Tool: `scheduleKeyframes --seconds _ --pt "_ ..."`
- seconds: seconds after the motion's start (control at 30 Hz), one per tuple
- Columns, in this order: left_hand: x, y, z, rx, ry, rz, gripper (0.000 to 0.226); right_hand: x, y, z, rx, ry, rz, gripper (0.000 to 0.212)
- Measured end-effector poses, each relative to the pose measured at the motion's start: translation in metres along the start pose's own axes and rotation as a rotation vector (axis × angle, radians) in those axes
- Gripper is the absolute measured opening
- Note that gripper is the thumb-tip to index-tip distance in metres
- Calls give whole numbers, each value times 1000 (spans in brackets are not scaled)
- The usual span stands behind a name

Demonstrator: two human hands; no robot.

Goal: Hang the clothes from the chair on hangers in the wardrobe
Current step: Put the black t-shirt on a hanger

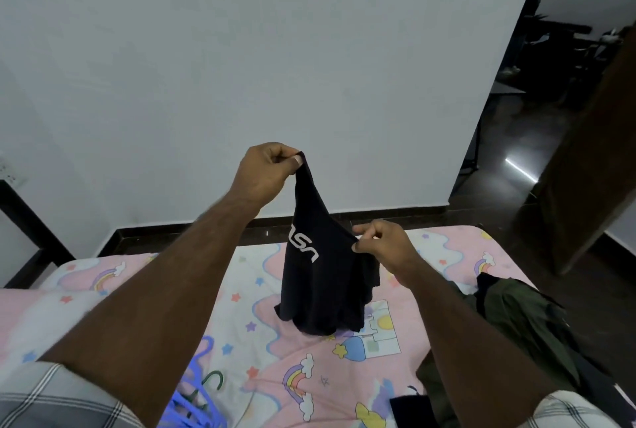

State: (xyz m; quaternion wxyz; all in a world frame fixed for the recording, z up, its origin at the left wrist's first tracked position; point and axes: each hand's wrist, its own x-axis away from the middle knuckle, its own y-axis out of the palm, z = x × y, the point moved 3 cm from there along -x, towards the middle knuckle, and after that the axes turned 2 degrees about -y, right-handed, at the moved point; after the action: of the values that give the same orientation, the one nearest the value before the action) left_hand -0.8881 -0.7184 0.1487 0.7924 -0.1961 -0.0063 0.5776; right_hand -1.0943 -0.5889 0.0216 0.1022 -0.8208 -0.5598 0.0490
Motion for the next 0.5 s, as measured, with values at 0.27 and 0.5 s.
scheduleKeyframes --seconds 0.27,0.5 --pt "16 -8 6 22 5 -8 9 17 53 7 -147 258 -295 22" --pt "29 -28 -3 -8 -25 27 13 13 66 26 448 66 -120 7"
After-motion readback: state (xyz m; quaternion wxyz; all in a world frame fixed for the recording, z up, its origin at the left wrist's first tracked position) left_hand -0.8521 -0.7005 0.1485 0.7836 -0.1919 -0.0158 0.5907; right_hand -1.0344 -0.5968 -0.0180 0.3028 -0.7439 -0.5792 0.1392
